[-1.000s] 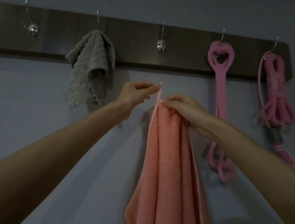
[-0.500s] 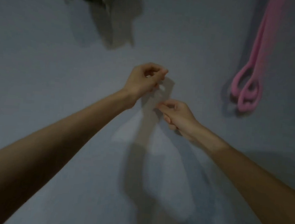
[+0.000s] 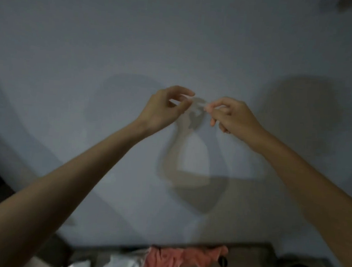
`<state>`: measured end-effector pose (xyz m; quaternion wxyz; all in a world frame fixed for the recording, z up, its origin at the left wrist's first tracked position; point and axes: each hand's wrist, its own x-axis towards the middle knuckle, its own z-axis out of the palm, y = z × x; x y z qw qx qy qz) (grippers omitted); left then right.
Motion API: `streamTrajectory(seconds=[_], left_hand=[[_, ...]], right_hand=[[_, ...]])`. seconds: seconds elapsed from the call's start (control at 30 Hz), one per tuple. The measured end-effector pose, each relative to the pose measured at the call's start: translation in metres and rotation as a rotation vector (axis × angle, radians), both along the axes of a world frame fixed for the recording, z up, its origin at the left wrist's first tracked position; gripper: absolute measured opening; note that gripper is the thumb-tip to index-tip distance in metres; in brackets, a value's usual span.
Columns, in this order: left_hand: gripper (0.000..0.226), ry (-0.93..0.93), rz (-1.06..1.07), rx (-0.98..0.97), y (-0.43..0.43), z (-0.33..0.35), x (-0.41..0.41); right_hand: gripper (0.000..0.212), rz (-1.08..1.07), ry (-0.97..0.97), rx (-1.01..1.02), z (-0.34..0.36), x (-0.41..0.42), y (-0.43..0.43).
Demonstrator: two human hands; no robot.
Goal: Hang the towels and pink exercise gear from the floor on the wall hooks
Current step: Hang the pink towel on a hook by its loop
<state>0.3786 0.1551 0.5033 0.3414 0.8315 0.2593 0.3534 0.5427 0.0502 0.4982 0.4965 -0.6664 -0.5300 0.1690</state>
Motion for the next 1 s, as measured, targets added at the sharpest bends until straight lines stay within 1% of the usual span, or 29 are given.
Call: streamTrajectory(seconds=[0.03, 0.13, 0.17, 0.23, 0.3, 0.4, 0.47, 0.5, 0.57, 0.7, 0.77, 0.83, 0.97, 1.0], left_hand=[[0.015, 0.014, 0.018, 0.014, -0.001, -0.01, -0.004], [0.018, 0.111, 0.045, -0.033, -0.015, -0.079, -0.021], [0.02, 0.156, 0.046, -0.048, -0.021, -0.103, -0.028], [0.023, 0.235, 0.059, -0.093, -0.032, -0.157, -0.037], [0.023, 0.292, 0.063, -0.169, -0.041, -0.213, -0.041], [0.023, 0.362, 0.083, -0.269, -0.056, -0.304, -0.044], [0.024, 0.4, 0.085, -0.312, -0.066, -0.37, -0.046], [0.025, 0.423, 0.081, -0.331, -0.071, -0.404, -0.047], [0.025, 0.469, 0.078, -0.367, -0.079, -0.478, -0.05], [0.027, 0.542, 0.096, -0.394, -0.09, -0.637, -0.054], [0.025, 0.594, 0.093, -0.414, -0.092, -0.716, -0.053], [0.029, 0.631, 0.091, -0.431, -0.093, -0.792, -0.05], [0.04, 0.721, 0.073, -0.374, -0.085, -0.928, -0.039], [0.042, 0.736, 0.066, -0.352, -0.082, -0.952, -0.037]], right_hand=[[0.009, 0.013, -0.021, -0.015, -0.008, -0.003, -0.004], [0.006, 0.037, -0.004, -0.124, -0.074, -0.015, -0.024], [0.011, 0.037, -0.002, -0.163, -0.099, -0.018, -0.031], [0.017, 0.037, 0.014, -0.261, -0.156, -0.017, -0.047], [0.016, 0.039, 0.03, -0.356, -0.212, -0.018, -0.062], [0.022, 0.022, 0.047, -0.456, -0.299, -0.019, -0.082], [0.016, 0.025, 0.025, -0.542, -0.36, -0.019, -0.091], [0.011, 0.026, 0.006, -0.578, -0.394, -0.018, -0.096], [0.01, 0.023, -0.01, -0.632, -0.465, -0.017, -0.102], [0.004, 0.043, -0.05, -0.679, -0.625, -0.016, -0.106], [0.005, 0.03, -0.051, -0.703, -0.708, -0.013, -0.106], [0.008, 0.028, -0.063, -0.725, -0.786, -0.012, -0.104], [0.009, 0.016, -0.094, -0.765, -0.929, -0.007, -0.09], [0.011, 0.0, -0.107, -0.775, -0.964, -0.001, -0.086]])
